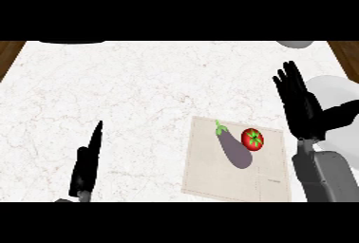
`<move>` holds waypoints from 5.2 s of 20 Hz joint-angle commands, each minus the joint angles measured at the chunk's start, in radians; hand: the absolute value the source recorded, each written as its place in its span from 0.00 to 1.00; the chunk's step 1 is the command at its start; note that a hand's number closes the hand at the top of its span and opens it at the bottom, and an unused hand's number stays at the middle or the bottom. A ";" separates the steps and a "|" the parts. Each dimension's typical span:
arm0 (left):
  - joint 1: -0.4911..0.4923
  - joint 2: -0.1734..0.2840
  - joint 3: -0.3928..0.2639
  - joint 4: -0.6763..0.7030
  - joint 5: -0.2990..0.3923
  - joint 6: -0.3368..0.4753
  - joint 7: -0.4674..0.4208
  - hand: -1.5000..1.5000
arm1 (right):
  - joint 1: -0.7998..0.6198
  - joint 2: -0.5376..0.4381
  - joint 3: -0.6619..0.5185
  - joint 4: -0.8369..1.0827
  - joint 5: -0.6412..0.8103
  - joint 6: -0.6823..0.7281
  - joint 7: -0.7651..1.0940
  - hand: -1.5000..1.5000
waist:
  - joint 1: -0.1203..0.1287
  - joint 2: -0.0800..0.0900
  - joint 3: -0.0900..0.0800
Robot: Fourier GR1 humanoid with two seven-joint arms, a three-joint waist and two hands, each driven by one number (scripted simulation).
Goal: Pick the tomato from the placemat and place it in the plate
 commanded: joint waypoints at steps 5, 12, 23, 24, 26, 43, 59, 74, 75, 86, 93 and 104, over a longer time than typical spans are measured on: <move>0.004 0.008 0.009 -0.037 0.092 -0.114 0.061 0.50 | -0.248 -0.214 -0.015 0.059 -0.098 0.404 -0.059 1.00 | 0.065 -0.008 0.022; -0.005 -0.007 0.015 -0.091 0.164 -0.199 0.098 0.50 | -0.265 -0.291 -0.074 0.452 0.175 0.346 -0.520 0.00 | 0.056 -0.008 0.023; -0.039 -0.017 0.038 -0.086 0.152 -0.208 0.140 0.50 | -0.367 -0.524 0.047 0.604 0.369 0.604 -0.691 0.00 | 0.030 -0.017 0.020; 0.013 -0.002 0.036 -0.088 0.158 -0.234 0.109 0.50 | -0.354 -0.530 0.091 0.570 0.404 0.611 -0.676 0.00 | 0.032 -0.021 0.019; -0.018 -0.014 0.048 -0.075 0.164 -0.227 0.120 0.50 | -0.367 -0.575 0.156 0.546 0.475 0.636 -0.690 0.00 | 0.029 -0.019 0.019; 0.018 -0.041 0.094 -0.090 0.106 -0.255 0.143 0.50 | -0.172 -0.425 0.284 0.171 0.740 0.497 -0.400 0.00 | 0.012 -0.025 0.020; -0.056 -0.093 0.199 -0.066 0.057 -0.310 0.200 0.50 | -0.032 -0.305 0.253 0.055 0.929 0.565 -0.345 0.00 | 0.009 -0.024 0.020; 0.056 -0.111 0.231 -0.139 0.020 -0.390 0.183 0.50 | -0.106 -0.179 0.237 0.250 1.162 0.475 -0.367 0.00 | 0.017 -0.024 0.020; 0.076 -0.125 0.208 -0.170 -0.010 -0.356 0.197 0.50 | -0.087 -0.157 0.273 0.259 1.195 0.443 -0.372 0.00 | 0.018 -0.024 0.020; 0.045 -0.174 0.219 -0.148 -0.047 -0.346 0.225 0.50 | -0.060 -0.119 0.307 0.272 1.335 0.339 -0.448 1.00 | 0.012 -0.025 0.020; 0.013 -0.171 0.250 -0.130 -0.055 -0.339 0.221 0.50 | 0.087 -0.175 0.222 0.131 1.277 0.218 -0.558 1.00 | -0.016 -0.031 0.020; 0.152 -0.162 0.289 -0.174 -0.029 -0.333 0.171 0.50 | 0.737 -0.229 0.029 -0.393 0.960 0.033 -0.769 1.00 | -0.113 -0.051 0.017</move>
